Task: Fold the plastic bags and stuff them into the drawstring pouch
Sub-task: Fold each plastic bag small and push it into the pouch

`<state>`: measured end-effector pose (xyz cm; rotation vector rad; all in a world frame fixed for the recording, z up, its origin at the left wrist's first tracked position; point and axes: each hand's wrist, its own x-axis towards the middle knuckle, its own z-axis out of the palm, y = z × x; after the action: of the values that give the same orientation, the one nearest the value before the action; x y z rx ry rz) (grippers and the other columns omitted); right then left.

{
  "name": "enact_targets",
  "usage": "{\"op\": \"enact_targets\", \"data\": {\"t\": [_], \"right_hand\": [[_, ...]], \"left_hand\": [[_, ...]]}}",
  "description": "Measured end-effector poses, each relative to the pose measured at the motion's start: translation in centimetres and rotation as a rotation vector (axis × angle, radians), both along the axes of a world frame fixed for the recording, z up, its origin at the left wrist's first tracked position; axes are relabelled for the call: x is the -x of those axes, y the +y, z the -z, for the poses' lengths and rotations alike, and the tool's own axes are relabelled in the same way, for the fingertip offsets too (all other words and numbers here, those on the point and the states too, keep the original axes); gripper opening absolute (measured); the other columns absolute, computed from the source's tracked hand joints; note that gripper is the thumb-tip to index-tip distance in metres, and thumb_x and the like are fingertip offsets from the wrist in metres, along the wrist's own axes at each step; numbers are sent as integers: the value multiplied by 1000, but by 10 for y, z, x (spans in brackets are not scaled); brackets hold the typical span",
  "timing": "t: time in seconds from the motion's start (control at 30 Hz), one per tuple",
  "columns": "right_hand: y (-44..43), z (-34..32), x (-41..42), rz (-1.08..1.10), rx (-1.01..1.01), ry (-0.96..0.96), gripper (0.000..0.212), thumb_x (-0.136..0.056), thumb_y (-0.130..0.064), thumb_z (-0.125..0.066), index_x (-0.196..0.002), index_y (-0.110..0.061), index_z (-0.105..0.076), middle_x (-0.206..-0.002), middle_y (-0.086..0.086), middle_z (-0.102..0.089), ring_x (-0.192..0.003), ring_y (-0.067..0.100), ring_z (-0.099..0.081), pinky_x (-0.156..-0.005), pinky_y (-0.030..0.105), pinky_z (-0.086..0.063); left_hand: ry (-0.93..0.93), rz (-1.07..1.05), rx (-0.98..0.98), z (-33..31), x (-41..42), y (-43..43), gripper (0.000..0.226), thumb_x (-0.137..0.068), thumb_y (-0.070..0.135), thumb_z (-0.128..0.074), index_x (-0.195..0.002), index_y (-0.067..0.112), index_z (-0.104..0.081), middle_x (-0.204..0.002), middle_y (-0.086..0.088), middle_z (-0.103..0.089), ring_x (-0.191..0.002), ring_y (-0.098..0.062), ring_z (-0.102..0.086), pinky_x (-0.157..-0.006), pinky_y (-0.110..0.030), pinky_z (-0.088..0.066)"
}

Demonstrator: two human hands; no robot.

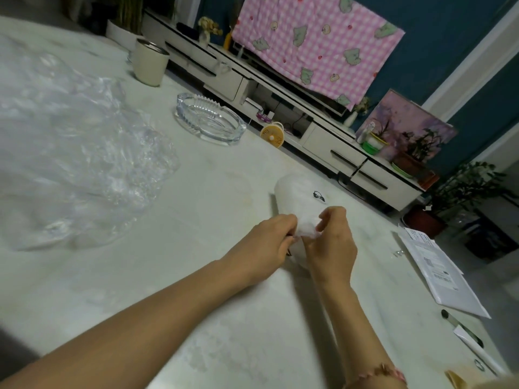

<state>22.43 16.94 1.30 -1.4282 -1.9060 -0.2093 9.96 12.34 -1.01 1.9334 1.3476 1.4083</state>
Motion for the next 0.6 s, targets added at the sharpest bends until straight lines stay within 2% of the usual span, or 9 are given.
{"op": "enact_targets", "data": {"t": [0.03,0.13,0.2,0.27,0.37,0.43,0.47,0.53,0.6], "right_hand": [[5,-5,2,59,71,-81,29,-74,-4,-60,-95,-13,-43,-84,3,-53,-74,28,-51,-60,31,-32],[16,-22,11,171,253,-249,23,-78,-5,-48,-99,-9,-42,-89,8,-55,-72,26,-44,-61,31,-28],[23,-27,19,181,310,-311,23,-81,-5,-46,-103,-7,-42,-97,12,-58,-75,28,-44,-62,32,-29],[26,-29,22,155,406,-329,23,-83,-10,-49,-103,-7,-41,-105,14,-57,-83,31,-48,-65,33,-32],[11,-43,20,115,586,-373,42,-82,-22,-61,-116,-8,-41,-118,14,-50,-105,32,-51,-79,35,-42],[-6,-54,30,106,542,-503,57,-82,-22,-64,-131,-9,-37,-128,16,-45,-118,34,-44,-91,38,-41],[-17,-60,34,111,461,-558,59,-84,-21,-63,-135,-9,-36,-130,17,-44,-119,35,-42,-93,40,-40],[-44,-61,59,15,315,-483,53,-87,-21,-60,-135,-10,-40,-128,16,-47,-116,33,-44,-92,39,-38],[-71,-50,88,-242,338,-310,44,-89,-20,-59,-130,-13,-46,-122,12,-52,-105,22,-48,-85,28,-38]], "left_hand": [[16,9,4,1,-1,0,7,-94,7,-48,-93,1,-51,-90,-7,-53,-83,-25,-50,-77,-36,-41],[124,-17,66,1,-9,-5,16,-96,13,-45,-84,16,-36,-89,-4,-47,-81,-25,-45,-73,-36,-38],[188,-98,117,1,-7,-5,12,-98,19,-43,-87,18,-37,-99,-8,-52,-89,-28,-49,-75,-35,-37],[242,-197,178,2,0,-1,10,-99,23,-43,-96,14,-46,-106,-7,-54,-96,-26,-50,-77,-34,-37],[268,-265,201,5,13,-7,23,-99,24,-43,-115,9,-50,-116,-8,-54,-107,-26,-49,-85,-33,-37],[271,-320,147,11,28,-29,29,-98,24,-42,-120,7,-50,-116,-9,-56,-107,-27,-51,-90,-34,-39],[268,-374,62,15,31,-39,29,-96,26,-42,-114,8,-55,-109,-8,-60,-100,-26,-57,-87,-31,-44],[274,-460,-74,22,46,-72,28,-88,29,-40,-95,14,-62,-89,0,-64,-82,-18,-61,-76,-26,-46],[270,-497,-189,27,64,-108,19,-86,23,-42,-91,16,-59,-88,1,-63,-84,-15,-56,-81,-25,-41]]}}
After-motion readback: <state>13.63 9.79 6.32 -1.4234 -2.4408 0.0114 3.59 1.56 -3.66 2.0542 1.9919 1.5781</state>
